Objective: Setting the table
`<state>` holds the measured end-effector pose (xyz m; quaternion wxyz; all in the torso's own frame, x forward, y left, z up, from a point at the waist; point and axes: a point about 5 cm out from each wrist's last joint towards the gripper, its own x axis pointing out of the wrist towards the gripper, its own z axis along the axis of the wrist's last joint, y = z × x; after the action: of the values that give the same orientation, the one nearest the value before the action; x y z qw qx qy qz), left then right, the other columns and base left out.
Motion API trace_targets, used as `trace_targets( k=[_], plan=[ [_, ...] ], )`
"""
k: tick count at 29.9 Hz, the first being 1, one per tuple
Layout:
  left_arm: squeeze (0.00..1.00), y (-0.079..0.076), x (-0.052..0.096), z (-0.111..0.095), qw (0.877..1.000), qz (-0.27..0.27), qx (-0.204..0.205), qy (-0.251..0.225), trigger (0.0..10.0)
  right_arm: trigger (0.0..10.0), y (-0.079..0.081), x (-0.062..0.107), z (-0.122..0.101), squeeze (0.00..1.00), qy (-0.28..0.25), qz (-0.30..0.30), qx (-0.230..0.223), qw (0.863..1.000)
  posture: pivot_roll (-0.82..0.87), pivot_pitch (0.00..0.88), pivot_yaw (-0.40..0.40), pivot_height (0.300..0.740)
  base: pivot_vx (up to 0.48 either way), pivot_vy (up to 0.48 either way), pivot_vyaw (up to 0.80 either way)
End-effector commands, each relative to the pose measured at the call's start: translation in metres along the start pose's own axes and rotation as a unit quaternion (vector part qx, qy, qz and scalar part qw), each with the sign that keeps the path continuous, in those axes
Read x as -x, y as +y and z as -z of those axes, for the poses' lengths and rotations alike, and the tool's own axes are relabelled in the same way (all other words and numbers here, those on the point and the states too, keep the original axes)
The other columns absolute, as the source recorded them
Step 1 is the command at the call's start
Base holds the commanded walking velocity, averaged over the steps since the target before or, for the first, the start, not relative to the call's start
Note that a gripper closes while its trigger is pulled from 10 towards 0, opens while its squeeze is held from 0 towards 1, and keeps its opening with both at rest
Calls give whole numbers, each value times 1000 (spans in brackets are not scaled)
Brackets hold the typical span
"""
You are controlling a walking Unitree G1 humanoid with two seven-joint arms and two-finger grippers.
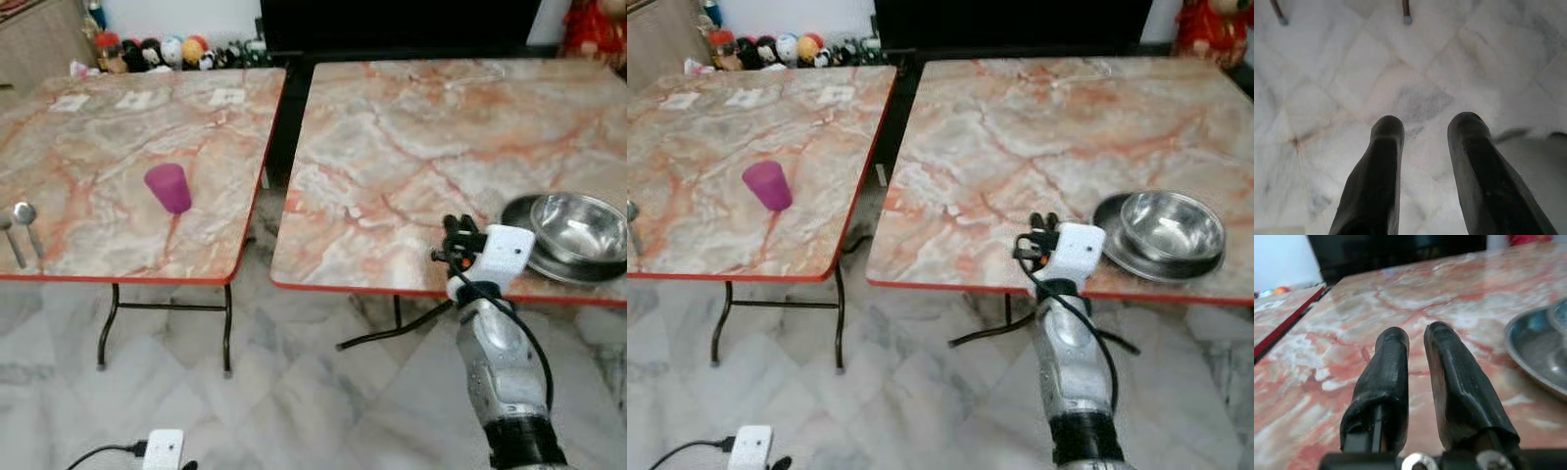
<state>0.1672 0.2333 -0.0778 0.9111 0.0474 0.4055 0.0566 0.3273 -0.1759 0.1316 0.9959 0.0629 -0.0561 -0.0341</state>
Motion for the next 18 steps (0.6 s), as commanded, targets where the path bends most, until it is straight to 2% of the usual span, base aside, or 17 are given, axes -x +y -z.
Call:
trace_targets(
  k=[1,18],
  plan=[
    [0,5,2,5,1000,-11,2,12,10000,10000,11,-3,-4,0,-8,-15,-8,1000,-67,28,29,740,0,480,0],
    [0,8,3,8,1000,-15,3,10,10000,10000,16,-3,1,0,3,-21,-15,1000,-63,13,28,740,0,480,0]
  ],
)
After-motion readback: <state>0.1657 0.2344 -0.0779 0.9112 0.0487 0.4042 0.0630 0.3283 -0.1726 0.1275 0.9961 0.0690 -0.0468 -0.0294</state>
